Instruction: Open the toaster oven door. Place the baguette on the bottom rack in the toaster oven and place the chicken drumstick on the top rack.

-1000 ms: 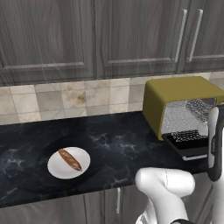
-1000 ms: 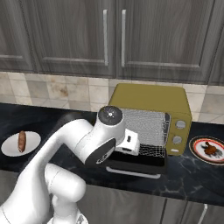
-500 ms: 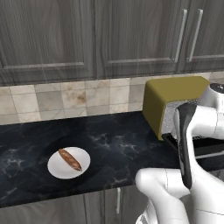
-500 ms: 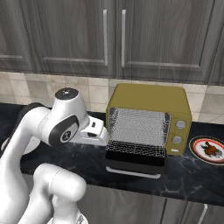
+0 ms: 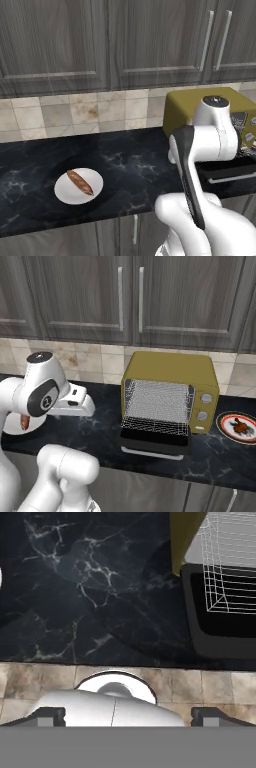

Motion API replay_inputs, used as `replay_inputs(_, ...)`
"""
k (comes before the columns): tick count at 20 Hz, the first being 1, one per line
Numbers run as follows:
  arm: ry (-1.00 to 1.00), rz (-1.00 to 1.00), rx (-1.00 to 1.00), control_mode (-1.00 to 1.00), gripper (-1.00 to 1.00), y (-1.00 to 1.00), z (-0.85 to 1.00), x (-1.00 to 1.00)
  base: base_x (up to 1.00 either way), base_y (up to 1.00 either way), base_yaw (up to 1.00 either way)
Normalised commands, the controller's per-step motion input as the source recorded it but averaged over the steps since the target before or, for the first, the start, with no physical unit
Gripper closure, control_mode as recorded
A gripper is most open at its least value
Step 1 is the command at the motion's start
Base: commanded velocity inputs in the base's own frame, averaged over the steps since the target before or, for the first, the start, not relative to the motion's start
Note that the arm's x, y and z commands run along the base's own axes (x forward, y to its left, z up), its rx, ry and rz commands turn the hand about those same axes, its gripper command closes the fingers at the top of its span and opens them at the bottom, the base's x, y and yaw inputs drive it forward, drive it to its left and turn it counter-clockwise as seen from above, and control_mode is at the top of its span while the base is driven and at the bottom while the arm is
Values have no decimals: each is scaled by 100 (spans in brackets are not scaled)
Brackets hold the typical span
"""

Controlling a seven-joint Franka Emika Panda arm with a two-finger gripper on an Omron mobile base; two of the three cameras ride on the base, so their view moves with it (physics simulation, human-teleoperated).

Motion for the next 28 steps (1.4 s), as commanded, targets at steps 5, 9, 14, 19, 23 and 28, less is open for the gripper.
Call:
replay_inputs(5, -7, 0, 0, -100, -100, 80, -12, 3, 0, 0, 0)
replay_inputs(9, 0, 4, 0, -100, -100, 68, -1, 14, 0, 0, 0)
replay_inputs(14, 0, 4, 0, -100, -100, 63, -1, 11, 0, 0, 0)
replay_inputs(19, 0, 4, 0, -100, -100, 59, -11, 3, 0, 0, 0)
replay_inputs(23, 1, 4, 5, -100, -100, 49, -27, 3, 0, 0, 0)
replay_inputs(28, 1, 9, 11, -100, -100, 41, -24, 25, 0, 0, 0)
